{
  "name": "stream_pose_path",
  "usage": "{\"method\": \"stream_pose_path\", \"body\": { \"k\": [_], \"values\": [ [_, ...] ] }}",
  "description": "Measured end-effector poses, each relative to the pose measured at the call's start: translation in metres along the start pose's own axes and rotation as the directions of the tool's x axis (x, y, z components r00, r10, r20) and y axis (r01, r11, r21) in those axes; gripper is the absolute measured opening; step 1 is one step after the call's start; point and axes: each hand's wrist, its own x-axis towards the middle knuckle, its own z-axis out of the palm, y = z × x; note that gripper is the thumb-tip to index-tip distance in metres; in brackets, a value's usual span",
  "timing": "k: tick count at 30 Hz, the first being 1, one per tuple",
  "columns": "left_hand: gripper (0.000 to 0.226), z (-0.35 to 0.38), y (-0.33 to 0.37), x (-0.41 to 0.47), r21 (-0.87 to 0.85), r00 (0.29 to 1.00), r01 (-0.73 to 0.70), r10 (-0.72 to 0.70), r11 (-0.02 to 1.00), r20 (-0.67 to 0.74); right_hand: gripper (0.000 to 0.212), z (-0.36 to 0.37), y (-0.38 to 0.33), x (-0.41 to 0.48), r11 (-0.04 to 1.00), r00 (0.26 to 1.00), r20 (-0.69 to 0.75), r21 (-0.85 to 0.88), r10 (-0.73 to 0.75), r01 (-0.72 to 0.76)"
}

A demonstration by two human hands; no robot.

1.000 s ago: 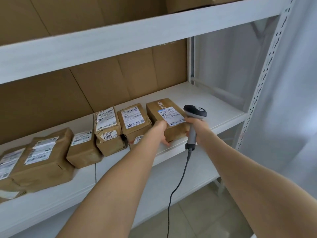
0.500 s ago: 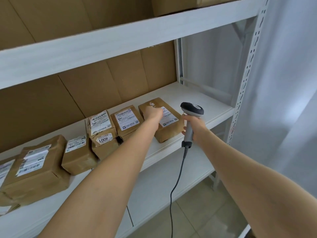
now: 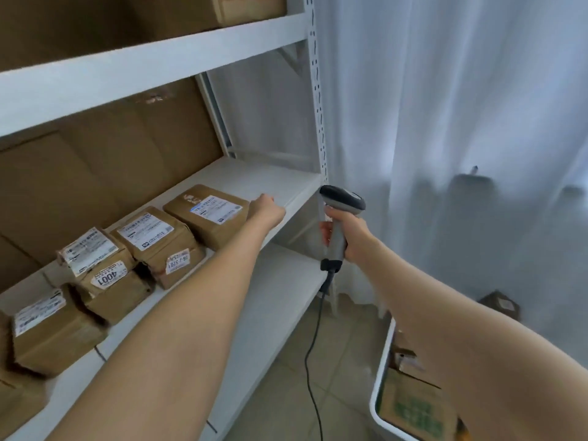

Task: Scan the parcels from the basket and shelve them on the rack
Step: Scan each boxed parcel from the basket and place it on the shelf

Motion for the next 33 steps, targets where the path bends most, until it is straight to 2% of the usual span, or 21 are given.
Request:
{"method": "stream_pose_path", "body": {
  "k": [5, 10, 15, 18, 22, 28, 33],
  "values": [
    [0.047, 0.07, 0.03, -0.035, 0.052, 0.978, -0.147, 0.137, 0.988, 0.16, 0.016, -0.077, 0.013, -0.037, 0.997, 0.992, -0.127, 0.082, 0.013, -0.003],
    [0.046, 0.146, 0.05, -0.073, 0.078, 0.928, -0.241, 0.206, 0.968, 0.31, 0.019, -0.157, 0.03, -0.061, 0.981, 0.952, -0.302, 0.192, 0.044, 0.015],
    [0.048, 0.22, 0.069, -0.109, 0.077, 0.867, -0.28, 0.218, 0.957, 0.449, 0.025, -0.237, 0.046, -0.078, 0.971, 0.925, -0.369, 0.238, 0.092, -0.001],
    [0.048, 0.266, 0.079, -0.132, 0.103, 0.839, -0.304, 0.215, 0.947, 0.501, 0.033, -0.286, 0.061, -0.086, 0.942, 0.875, -0.464, 0.335, 0.142, 0.025],
    [0.05, 0.326, 0.09, -0.163, 0.156, 0.801, -0.326, 0.185, 0.932, 0.57, 0.027, -0.347, 0.076, -0.095, 0.931, 0.814, -0.546, 0.365, 0.198, 0.019],
    [0.059, 0.417, 0.095, -0.204, 0.2, 0.767, -0.316, 0.126, 0.927, 0.629, 0.027, -0.44, 0.1, -0.094, 0.918, 0.761, -0.575, 0.391, 0.302, -0.069],
    [0.063, 0.496, 0.077, -0.224, 0.249, 0.703, -0.377, 0.1, 0.892, 0.704, 0.024, -0.506, 0.135, -0.079, 0.9, 0.72, -0.579, 0.411, 0.382, -0.146]
  ]
}}
